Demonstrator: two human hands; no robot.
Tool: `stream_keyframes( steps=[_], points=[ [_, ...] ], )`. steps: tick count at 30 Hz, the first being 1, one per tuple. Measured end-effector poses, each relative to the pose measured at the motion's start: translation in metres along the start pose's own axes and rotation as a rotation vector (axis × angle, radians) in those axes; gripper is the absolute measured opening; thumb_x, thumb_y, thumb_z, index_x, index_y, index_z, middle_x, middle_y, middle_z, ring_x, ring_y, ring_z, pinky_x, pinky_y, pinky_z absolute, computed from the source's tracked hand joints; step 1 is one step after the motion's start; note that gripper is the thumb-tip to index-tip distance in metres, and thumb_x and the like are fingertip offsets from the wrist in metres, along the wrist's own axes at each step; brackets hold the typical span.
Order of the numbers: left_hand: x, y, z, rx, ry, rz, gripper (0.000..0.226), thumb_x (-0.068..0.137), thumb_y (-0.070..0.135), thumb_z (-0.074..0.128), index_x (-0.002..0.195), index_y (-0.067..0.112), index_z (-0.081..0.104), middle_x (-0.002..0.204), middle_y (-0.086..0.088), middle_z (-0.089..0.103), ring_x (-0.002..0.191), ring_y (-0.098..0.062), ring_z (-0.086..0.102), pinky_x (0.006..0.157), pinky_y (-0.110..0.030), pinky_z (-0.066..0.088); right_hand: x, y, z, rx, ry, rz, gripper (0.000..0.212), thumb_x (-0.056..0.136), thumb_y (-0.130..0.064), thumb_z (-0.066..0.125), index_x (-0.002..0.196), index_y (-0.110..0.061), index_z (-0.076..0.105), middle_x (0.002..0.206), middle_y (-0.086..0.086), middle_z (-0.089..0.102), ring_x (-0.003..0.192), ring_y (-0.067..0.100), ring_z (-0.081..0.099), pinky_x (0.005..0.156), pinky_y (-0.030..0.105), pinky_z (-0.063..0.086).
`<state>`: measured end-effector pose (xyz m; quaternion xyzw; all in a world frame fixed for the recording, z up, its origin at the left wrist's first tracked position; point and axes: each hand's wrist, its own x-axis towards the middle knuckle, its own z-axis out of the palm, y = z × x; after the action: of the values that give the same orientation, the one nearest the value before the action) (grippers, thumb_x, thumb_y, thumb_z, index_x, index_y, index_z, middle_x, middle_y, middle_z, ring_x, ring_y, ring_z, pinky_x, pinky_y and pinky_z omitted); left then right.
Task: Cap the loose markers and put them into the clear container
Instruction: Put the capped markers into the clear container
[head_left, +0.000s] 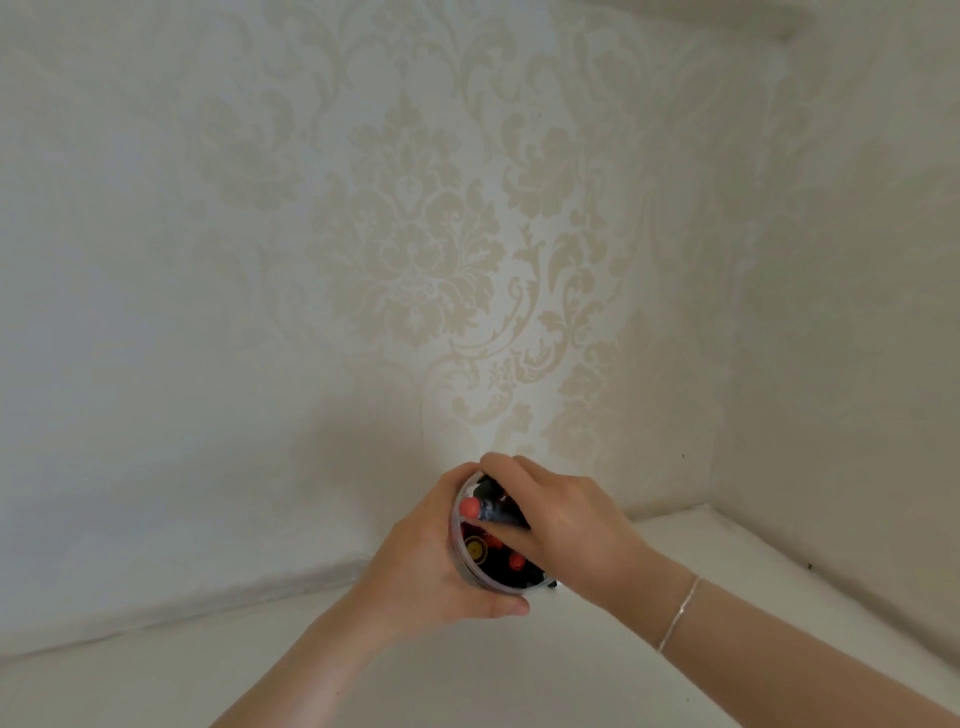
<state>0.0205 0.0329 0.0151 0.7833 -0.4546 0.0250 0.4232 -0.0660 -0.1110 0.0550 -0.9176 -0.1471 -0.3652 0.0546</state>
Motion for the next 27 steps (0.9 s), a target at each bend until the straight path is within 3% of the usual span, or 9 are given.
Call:
stream_keyframes(
  steps=[4, 8, 11, 15, 19, 23, 27],
  points=[
    [0.000, -0.003, -0.001, -0.005, 0.018, -0.001, 0.108, 0.042, 0.046, 0.093, 0.125, 0.059, 0.024, 0.117, 0.035, 0.054, 0.107, 0.011, 0.056, 0.083, -0.009, 0.046, -0.008, 0.006, 0.000, 0.022, -0.027, -0.090, 0.031, 0.087, -0.031, 0.048, 0.115, -0.018, 0.055, 0.111, -0.004, 0.063, 0.066, 0.012, 0.062, 0.043, 0.024, 0.048],
    [0.000, 0.000, 0.001, -0.006, 0.020, 0.018, 0.105, 0.043, 0.040, 0.093, 0.123, 0.059, 0.028, 0.114, 0.036, 0.055, 0.104, 0.011, 0.057, 0.081, -0.009, 0.046, -0.010, 0.003, -0.001, 0.121, -0.046, -0.088, 0.034, 0.085, -0.029, 0.045, 0.118, -0.024, 0.046, 0.107, -0.006, 0.065, 0.072, 0.014, 0.062, 0.053, 0.030, 0.052],
    [0.001, 0.002, 0.001, -0.006, 0.014, 0.020, 0.103, 0.043, 0.043, 0.092, 0.120, 0.062, 0.027, 0.116, 0.037, 0.053, 0.106, 0.012, 0.056, 0.086, -0.012, 0.048, -0.009, 0.005, 0.005, 0.192, -0.031, 0.000, 0.025, 0.084, -0.031, 0.042, 0.108, -0.025, 0.047, 0.096, -0.007, 0.066, 0.070, 0.018, 0.062, 0.056, 0.038, 0.052],
    [0.001, 0.000, 0.000, 0.007, 0.015, 0.021, 0.106, 0.044, 0.042, 0.092, 0.126, 0.055, 0.027, 0.115, 0.037, 0.053, 0.103, 0.012, 0.057, 0.081, -0.010, 0.047, -0.008, 0.009, 0.007, 0.166, -0.066, -0.059, 0.026, 0.082, -0.026, 0.051, 0.103, -0.020, 0.065, 0.114, -0.012, 0.060, 0.086, 0.011, 0.063, 0.061, 0.034, 0.055],
    [0.001, 0.000, 0.001, -0.007, 0.016, 0.023, 0.102, 0.045, 0.040, 0.093, 0.120, 0.061, 0.027, 0.116, 0.038, 0.053, 0.105, 0.013, 0.056, 0.080, -0.007, 0.045, -0.007, 0.007, -0.002, 0.387, -0.103, 0.045, 0.035, 0.082, -0.019, 0.049, 0.116, -0.024, 0.055, 0.109, -0.015, 0.056, 0.088, 0.007, 0.060, 0.072, 0.030, 0.052],
    [0.001, 0.001, 0.000, -0.013, 0.003, 0.015, 0.103, 0.044, 0.045, 0.091, 0.116, 0.071, 0.021, 0.118, 0.039, 0.052, 0.107, 0.015, 0.054, 0.086, -0.009, 0.046, -0.003, 0.004, 0.003, 0.307, -0.007, 0.116, 0.022, 0.089, -0.028, 0.054, 0.105, -0.031, 0.040, 0.087, -0.007, 0.067, 0.068, 0.012, 0.063, 0.058, 0.032, 0.053],
    [0.002, -0.003, 0.001, -0.020, 0.000, 0.012, 0.105, 0.044, 0.043, 0.093, 0.123, 0.060, 0.026, 0.118, 0.037, 0.054, 0.107, 0.013, 0.055, 0.087, -0.013, 0.048, -0.001, 0.000, 0.016, 0.088, 0.167, 0.032, 0.019, 0.085, -0.038, 0.053, 0.084, -0.021, 0.061, 0.069, -0.010, 0.064, 0.050, 0.010, 0.057, 0.040, 0.027, 0.047]
  ],
)
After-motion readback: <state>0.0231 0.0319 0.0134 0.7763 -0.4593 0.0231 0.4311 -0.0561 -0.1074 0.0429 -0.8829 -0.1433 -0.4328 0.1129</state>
